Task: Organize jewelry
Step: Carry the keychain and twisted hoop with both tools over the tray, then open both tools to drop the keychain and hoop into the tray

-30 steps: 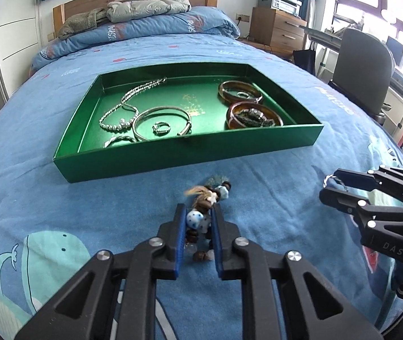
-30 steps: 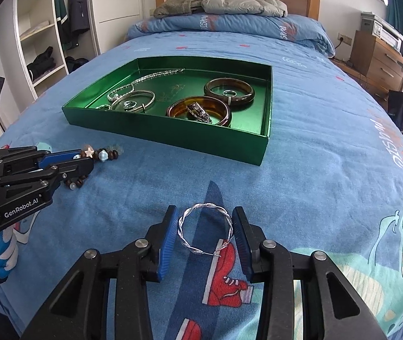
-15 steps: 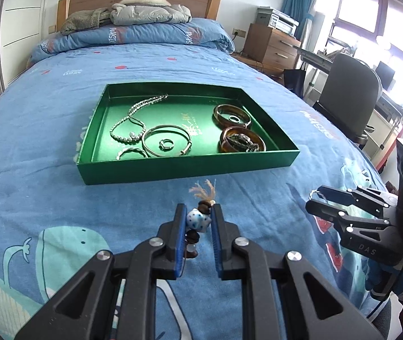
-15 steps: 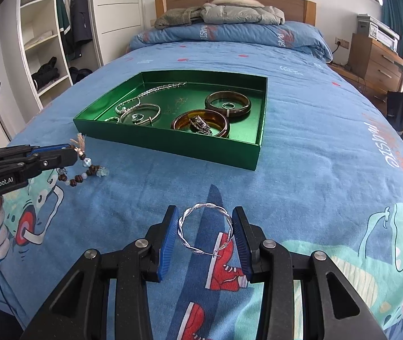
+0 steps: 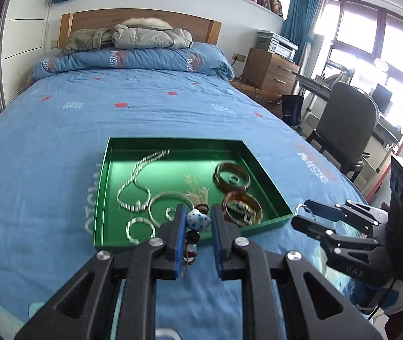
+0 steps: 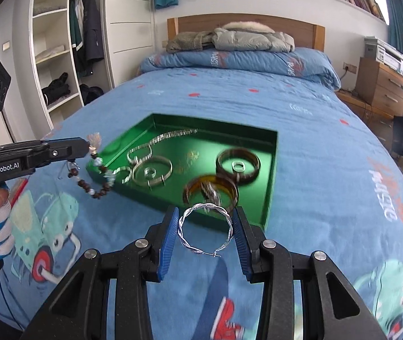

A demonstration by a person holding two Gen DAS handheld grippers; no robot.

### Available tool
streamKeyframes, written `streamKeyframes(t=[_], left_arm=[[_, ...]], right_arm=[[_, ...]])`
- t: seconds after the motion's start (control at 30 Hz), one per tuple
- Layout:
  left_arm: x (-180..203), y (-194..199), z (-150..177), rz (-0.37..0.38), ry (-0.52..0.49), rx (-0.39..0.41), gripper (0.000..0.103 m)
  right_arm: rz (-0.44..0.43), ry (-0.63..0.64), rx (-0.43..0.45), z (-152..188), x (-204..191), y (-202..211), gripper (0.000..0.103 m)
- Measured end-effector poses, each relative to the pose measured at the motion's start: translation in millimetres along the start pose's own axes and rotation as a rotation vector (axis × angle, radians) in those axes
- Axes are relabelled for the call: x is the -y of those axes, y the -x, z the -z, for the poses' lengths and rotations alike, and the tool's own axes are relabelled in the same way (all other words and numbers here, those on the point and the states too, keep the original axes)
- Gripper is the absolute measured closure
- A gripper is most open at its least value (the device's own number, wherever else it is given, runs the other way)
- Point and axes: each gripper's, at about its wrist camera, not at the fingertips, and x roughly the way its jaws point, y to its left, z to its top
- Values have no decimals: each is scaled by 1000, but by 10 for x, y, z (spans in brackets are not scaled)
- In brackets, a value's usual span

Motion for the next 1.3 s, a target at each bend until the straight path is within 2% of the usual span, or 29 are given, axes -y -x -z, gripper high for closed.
streamKeyframes(t=[0.23, 0.37, 0.53, 0.67, 0.77, 0.97, 1.07, 1.2, 1.3], left_arm=[[-275, -586, -499, -19, 84, -70, 87], [-429, -947, -666, -40, 126, -124, 87], [-555, -1301, -730, -65, 152, -178, 87], [-651, -1537, -627, -95, 169, -237, 87], [-690, -1613, -535, -117, 166, -264, 87], [-791, -1693, -428, -158, 195, -289, 86], [-826, -1672, -426, -150, 212, -292, 86], [-803, -1535, -473, -159, 195, -272, 82], [-769, -1367, -527, -159, 188, -251, 74]], right_arm=[[-63, 2, -45, -587, -14, -621, 64], [-88, -18, -96, -782, -13, -1039, 64], [-85, 4, -190, -868, -49, -1509, 64], [-70, 19, -267, -855, -64, -1803, 64], [-54, 52, -307, -792, -93, -1885, 64], [-28, 100, -313, -749, -162, -1890, 64], [-21, 112, -321, -737, -173, -1876, 59], [-14, 114, -312, -748, -179, -1797, 53], [-11, 106, -297, -784, -178, -1692, 51]])
